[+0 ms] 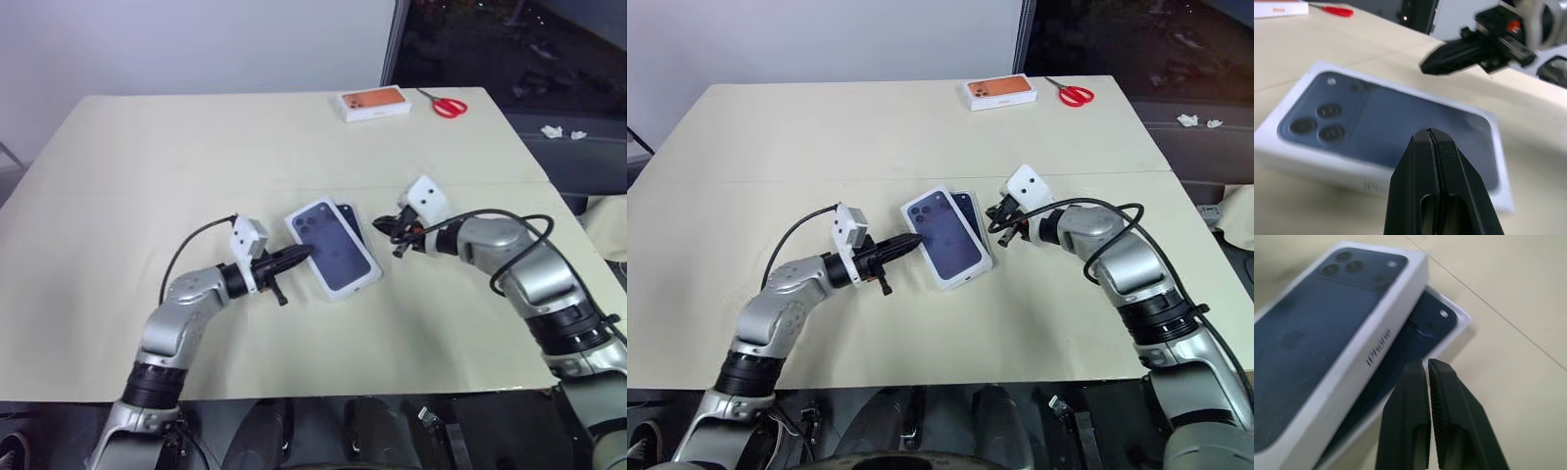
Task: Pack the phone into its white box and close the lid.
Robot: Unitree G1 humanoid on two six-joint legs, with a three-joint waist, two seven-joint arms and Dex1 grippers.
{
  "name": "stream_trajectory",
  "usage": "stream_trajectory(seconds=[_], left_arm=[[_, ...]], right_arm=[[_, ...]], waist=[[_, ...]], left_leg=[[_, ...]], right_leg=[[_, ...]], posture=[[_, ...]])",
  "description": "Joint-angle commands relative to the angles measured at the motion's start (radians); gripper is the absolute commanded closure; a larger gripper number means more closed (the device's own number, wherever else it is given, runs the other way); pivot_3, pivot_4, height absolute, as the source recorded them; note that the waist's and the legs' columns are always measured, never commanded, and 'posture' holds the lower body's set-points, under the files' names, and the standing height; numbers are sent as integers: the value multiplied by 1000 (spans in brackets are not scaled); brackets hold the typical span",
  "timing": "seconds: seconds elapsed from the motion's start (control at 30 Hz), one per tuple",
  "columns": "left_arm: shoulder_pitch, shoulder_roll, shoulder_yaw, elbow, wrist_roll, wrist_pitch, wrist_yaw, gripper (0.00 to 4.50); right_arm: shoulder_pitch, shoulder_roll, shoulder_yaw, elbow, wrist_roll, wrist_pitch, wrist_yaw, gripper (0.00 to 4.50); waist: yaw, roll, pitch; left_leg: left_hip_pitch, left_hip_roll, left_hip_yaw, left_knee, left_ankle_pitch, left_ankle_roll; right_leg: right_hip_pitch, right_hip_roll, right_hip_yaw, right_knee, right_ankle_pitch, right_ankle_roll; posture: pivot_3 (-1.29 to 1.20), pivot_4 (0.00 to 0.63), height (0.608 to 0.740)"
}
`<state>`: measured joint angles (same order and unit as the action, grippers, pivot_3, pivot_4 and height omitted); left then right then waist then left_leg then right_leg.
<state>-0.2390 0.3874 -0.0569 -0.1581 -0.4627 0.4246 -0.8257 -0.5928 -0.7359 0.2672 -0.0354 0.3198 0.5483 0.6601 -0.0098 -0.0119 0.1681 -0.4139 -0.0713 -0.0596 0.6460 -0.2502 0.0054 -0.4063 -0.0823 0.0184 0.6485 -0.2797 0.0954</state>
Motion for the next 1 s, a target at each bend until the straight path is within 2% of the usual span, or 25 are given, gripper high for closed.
stream_trajectory(seconds=[0.03,0.3,0.5,1.0], left_arm=[[28,13,6,-39,-19,46,11,4500],[43,7,-31,-15,26,60,37,4500],[-37,-53,-57,115,76,15,57,4500],[-104,-105,-61,167,79,-5,54,4500]], right_arm=[[24,-2,21,-38,-78,-56,36,4449],[39,31,8,-37,-147,-59,72,4449],[42,26,-1,-52,-187,-66,92,4449],[59,42,-37,-115,-195,-3,96,4449]], waist=[[3,0,0],[0,0,0],[3,0,0],[1,0,0]], left_leg=[[0,0,0,0,0,0],[0,-1,0,0,0,0],[0,-1,0,0,0,0],[0,-1,0,1,0,0]], right_leg=[[0,0,0,0,0,0],[0,-1,0,0,0,0],[0,-1,-1,0,0,0],[0,-1,-1,1,0,0]], posture=[[0,150,740],[0,150,740],[0,150,740],[0,150,740]])
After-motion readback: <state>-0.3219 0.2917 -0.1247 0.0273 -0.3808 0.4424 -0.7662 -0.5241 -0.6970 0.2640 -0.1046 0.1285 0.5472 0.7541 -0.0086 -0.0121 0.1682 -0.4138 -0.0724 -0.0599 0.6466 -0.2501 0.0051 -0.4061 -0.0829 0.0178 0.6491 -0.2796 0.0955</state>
